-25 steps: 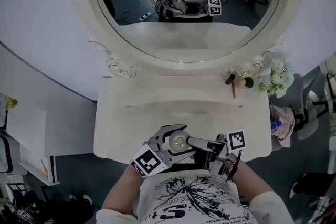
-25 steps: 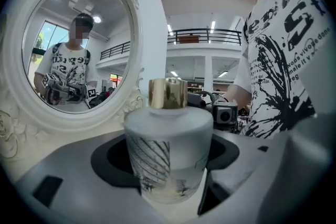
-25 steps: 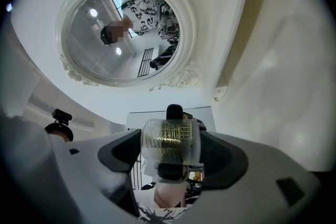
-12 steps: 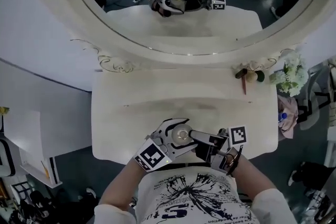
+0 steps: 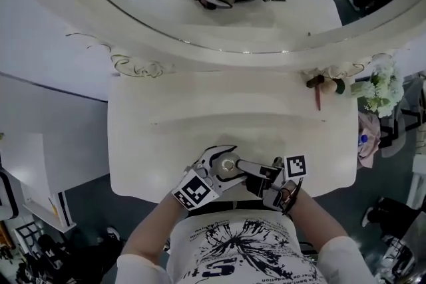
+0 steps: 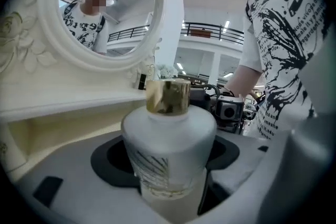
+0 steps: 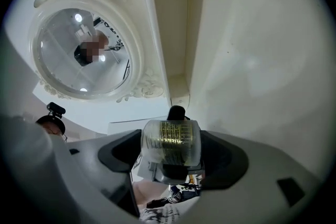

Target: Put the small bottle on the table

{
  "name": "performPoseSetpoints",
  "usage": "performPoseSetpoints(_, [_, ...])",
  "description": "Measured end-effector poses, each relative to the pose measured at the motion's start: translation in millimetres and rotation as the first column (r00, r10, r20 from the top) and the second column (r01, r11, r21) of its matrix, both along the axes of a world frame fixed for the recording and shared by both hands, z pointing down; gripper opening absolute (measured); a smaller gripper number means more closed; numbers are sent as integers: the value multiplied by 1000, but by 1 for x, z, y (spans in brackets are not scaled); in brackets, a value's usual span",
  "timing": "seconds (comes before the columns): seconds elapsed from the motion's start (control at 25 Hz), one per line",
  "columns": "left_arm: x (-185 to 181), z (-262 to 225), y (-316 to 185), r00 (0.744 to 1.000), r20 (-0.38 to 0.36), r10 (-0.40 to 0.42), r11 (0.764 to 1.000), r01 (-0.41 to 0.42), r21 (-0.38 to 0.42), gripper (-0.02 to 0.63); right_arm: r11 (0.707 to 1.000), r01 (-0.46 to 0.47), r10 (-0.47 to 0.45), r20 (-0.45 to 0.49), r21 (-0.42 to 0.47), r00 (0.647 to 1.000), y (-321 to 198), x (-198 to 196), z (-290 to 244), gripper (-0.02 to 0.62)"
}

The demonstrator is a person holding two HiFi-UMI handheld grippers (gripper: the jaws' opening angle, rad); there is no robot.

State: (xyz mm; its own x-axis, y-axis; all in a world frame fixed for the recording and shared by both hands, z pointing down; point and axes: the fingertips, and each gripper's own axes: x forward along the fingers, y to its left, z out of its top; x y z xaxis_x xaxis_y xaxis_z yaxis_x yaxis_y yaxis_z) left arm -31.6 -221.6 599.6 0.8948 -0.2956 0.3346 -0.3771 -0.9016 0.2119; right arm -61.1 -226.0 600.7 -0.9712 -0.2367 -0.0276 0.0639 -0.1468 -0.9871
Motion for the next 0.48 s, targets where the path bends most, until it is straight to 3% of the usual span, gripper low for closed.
performPoseSetpoints(0.28, [-1, 19, 9, 999, 41, 0, 1000, -1, 20, 351, 1000, 25, -25, 20, 17, 999, 9, -1, 15, 353])
performPoseSetpoints(0.48, [3, 31, 12, 997, 73, 12, 1000, -14, 21, 351, 998, -6, 8, -28, 61, 1000, 10, 2, 23, 353])
